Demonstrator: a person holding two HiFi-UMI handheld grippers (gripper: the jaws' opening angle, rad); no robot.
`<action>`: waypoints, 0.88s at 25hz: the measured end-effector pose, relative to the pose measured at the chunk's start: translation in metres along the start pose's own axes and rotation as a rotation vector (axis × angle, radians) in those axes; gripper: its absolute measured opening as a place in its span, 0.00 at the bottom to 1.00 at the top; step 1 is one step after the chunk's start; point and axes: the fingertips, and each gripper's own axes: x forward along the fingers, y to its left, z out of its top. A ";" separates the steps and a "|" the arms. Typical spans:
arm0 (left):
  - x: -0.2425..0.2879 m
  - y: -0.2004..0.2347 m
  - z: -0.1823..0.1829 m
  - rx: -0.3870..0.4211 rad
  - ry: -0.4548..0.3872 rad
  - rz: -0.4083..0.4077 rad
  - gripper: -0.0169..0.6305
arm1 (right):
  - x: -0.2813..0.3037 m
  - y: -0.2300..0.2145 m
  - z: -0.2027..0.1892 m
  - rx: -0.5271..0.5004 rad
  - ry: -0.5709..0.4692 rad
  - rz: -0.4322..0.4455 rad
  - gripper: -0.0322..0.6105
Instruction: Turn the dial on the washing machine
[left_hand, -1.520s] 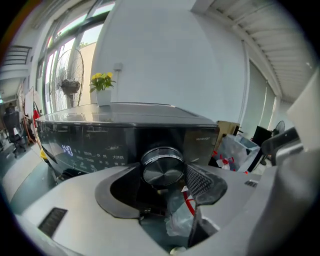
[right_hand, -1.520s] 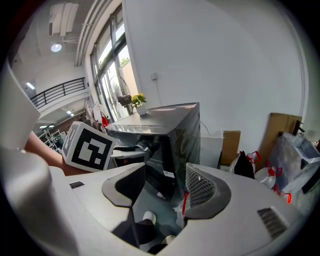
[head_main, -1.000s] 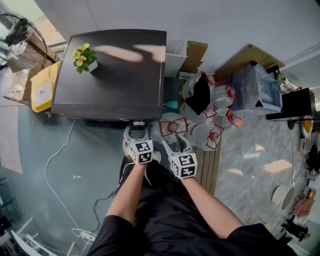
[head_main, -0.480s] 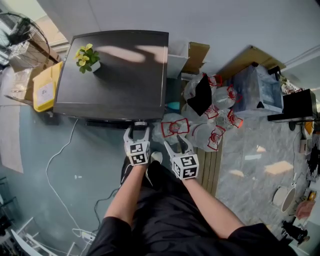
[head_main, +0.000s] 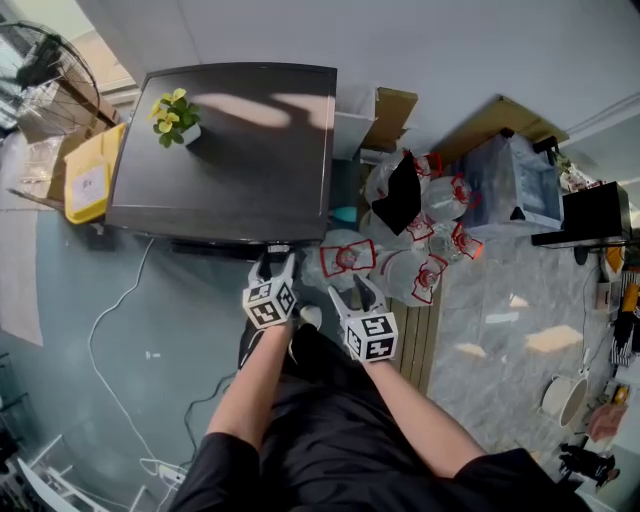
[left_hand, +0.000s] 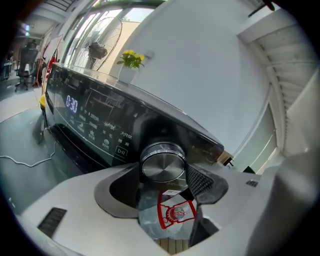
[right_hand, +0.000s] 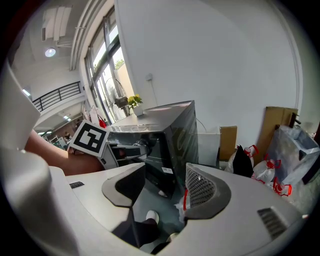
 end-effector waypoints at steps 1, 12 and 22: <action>0.000 0.000 0.000 0.007 0.001 -0.001 0.45 | 0.000 0.000 0.000 0.006 0.002 0.000 0.40; 0.002 -0.001 0.001 0.115 0.022 0.050 0.44 | 0.004 -0.006 0.000 0.013 -0.002 0.001 0.40; 0.001 0.001 -0.002 0.294 0.069 0.121 0.44 | 0.006 -0.006 0.000 0.005 0.002 -0.013 0.40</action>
